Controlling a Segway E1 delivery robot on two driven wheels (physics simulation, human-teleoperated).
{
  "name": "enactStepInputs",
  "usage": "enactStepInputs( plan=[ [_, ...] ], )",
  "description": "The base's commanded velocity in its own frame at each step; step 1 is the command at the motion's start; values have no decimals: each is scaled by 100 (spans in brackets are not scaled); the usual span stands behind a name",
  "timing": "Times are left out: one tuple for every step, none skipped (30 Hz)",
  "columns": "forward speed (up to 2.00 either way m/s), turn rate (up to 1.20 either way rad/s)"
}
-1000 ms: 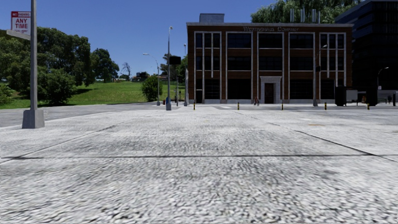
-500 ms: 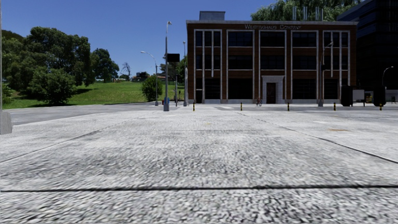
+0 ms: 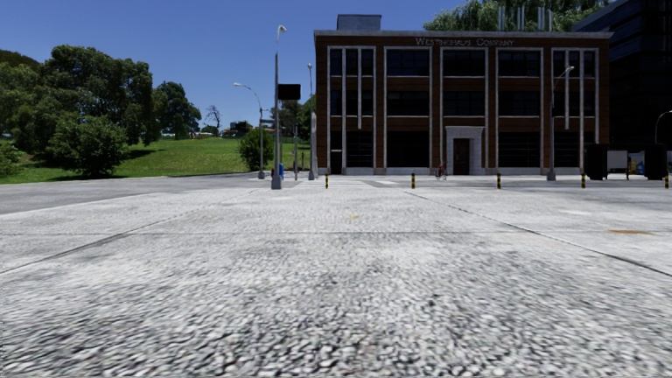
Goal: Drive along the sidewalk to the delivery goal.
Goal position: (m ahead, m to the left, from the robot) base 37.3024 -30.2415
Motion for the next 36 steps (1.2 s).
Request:
enactStepInputs(
  plan=[
    [200, 0],
    [200, 0],
    [200, 0],
    [200, 0],
    [200, 0],
    [200, 0],
    [200, 0],
    [200, 0],
    [200, 0],
    [200, 0],
    [200, 0],
    [200, 0],
    [200, 0],
    [200, 0],
    [200, 0],
    [200, 0],
    [200, 0],
    [200, 0],
    [200, 0],
    [200, 0],
    [200, 0],
    [200, 0],
    [200, 0],
    [200, 0],
    [200, 0],
    [200, 0],
    [200, 0],
    [200, 0],
    [200, 0],
    [200, 0],
    [200, 0],
    [200, 0],
    [200, 0],
    [200, 0],
    [200, 0],
    [200, 0]
  ],
)
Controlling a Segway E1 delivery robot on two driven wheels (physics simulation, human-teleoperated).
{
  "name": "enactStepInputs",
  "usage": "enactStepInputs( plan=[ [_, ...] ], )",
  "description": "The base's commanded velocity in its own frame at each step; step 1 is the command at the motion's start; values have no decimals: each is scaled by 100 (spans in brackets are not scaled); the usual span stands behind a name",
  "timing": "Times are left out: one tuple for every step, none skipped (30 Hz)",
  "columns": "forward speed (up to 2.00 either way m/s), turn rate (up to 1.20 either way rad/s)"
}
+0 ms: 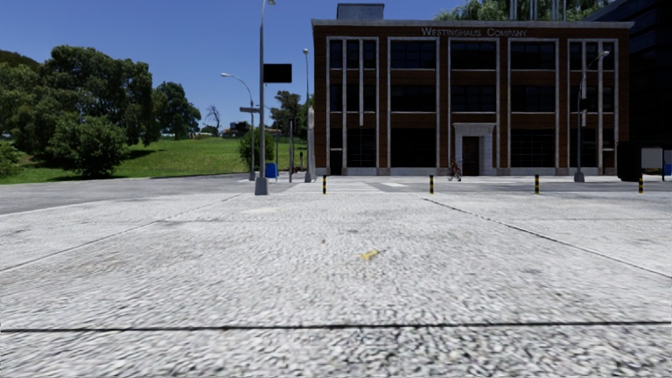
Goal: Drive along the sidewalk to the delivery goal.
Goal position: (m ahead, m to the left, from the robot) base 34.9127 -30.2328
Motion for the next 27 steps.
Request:
enactStepInputs(
  plan=[
    [200, 0],
    [200, 0],
    [200, 0],
    [200, 0],
    [200, 0],
    [200, 0],
    [200, 0],
    [200, 0],
    [200, 0],
    [200, 0],
    [200, 0],
    [200, 0],
    [200, 0],
    [200, 0],
    [200, 0],
    [200, 0],
    [200, 0],
    [200, 0],
    [200, 0],
    [200, 0],
    [200, 0],
    [200, 0],
    [200, 0],
    [200, 0],
    [200, 0],
    [200, 0],
    [200, 0]
  ],
)
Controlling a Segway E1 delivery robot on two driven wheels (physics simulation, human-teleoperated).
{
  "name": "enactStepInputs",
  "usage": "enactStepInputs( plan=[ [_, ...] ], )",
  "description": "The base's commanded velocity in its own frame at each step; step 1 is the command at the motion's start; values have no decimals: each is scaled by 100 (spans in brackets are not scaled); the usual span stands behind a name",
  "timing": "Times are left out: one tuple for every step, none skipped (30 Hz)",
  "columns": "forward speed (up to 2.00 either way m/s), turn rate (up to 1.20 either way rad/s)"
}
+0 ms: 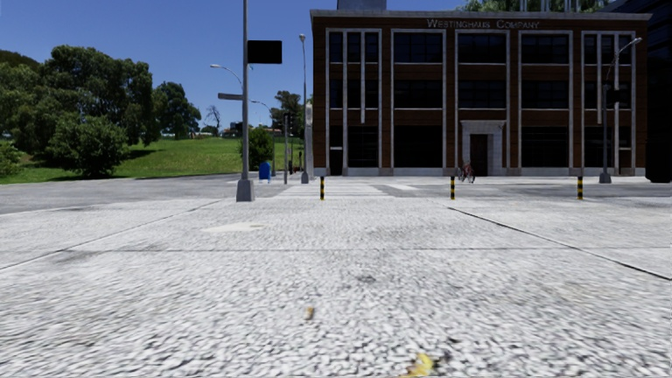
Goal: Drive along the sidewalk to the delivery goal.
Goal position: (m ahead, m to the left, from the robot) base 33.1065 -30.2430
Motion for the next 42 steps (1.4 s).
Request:
enactStepInputs(
  plan=[
    [200, 0],
    [200, 0],
    [200, 0],
    [200, 0],
    [200, 0],
    [200, 0],
    [200, 0],
    [200, 0],
    [200, 0],
    [200, 0],
    [200, 0],
    [200, 0],
    [200, 0],
    [200, 0],
    [200, 0],
    [200, 0],
    [200, 0],
    [200, 0],
    [200, -28],
    [200, -52],
    [200, -72],
    [200, -72],
    [200, -83],
    [200, -87],
    [200, -87],
    [200, -65],
    [200, -65],
    [200, -20],
    [200, -5],
    [200, -1],
    [200, 0],
    [200, 0],
    [200, 0],
    [200, 0],
    [200, 0],
    [200, 0],
    [200, 0],
    [200, 0],
    [200, 0],
    [200, 0],
    [200, 0],
    [200, 0]
  ],
)
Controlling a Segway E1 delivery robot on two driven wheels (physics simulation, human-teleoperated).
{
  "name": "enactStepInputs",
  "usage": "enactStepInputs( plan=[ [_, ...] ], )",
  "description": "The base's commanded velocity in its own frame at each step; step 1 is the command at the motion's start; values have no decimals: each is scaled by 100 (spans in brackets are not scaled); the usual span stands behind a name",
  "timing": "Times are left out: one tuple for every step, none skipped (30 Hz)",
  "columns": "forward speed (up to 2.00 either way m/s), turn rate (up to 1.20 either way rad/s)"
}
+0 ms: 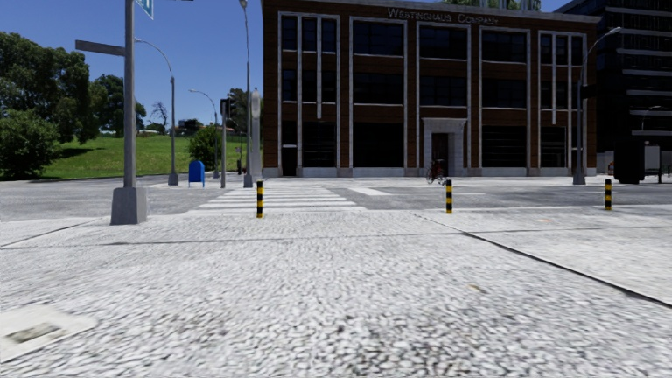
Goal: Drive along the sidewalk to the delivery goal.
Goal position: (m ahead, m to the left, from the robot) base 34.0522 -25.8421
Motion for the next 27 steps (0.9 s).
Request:
enactStepInputs(
  plan=[
    [200, 0],
    [200, 0],
    [200, 0],
    [200, 0],
    [200, 0],
    [200, 0],
    [200, 0],
    [200, 0],
    [200, 0],
    [200, 0],
    [200, 0],
    [200, 0],
    [200, 0],
    [200, 0],
    [200, 0],
    [200, 0],
    [200, 0],
    [200, 0],
    [200, 0],
    [200, 0],
    [200, 0],
    [200, 0],
    [200, 0],
    [200, 0],
    [200, 0],
    [200, 0],
    [200, 0]
  ],
)
